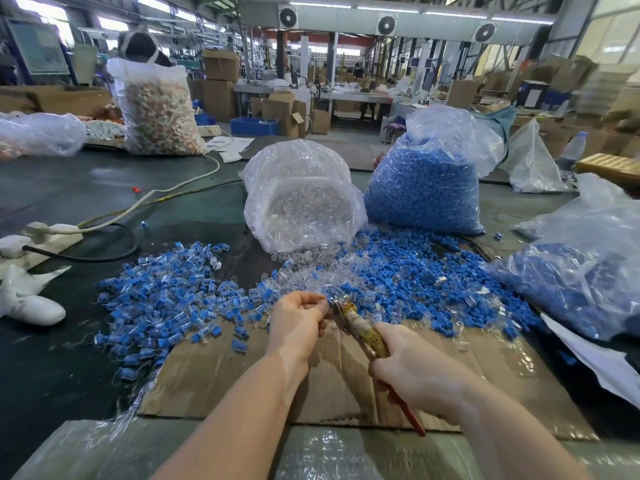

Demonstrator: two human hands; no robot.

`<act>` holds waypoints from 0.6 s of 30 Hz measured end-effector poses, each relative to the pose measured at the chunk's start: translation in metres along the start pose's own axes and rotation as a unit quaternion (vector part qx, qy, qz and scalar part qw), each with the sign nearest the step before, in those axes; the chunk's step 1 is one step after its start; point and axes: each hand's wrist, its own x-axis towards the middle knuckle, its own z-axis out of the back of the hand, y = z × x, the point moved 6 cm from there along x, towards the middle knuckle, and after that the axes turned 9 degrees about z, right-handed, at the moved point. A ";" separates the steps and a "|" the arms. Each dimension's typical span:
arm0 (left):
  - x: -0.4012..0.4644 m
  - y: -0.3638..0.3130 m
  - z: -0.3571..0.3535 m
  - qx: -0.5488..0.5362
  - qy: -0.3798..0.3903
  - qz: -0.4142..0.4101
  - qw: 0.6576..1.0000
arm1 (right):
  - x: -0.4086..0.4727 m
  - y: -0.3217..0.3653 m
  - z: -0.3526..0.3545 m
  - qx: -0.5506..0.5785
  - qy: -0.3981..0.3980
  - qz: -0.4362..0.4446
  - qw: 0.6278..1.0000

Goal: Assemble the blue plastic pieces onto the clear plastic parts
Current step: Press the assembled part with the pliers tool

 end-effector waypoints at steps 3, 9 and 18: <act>0.000 -0.001 0.001 0.001 -0.007 -0.001 1.000 | 0.000 -0.004 0.000 0.075 0.003 -0.008 0.997; 0.003 -0.020 0.038 0.153 -0.130 -0.110 0.973 | 0.002 -0.029 0.023 0.131 -0.135 -0.017 0.982; 0.022 -0.025 0.124 0.444 -0.310 -0.126 0.831 | -0.001 -0.099 0.085 -0.293 -0.219 -0.169 0.915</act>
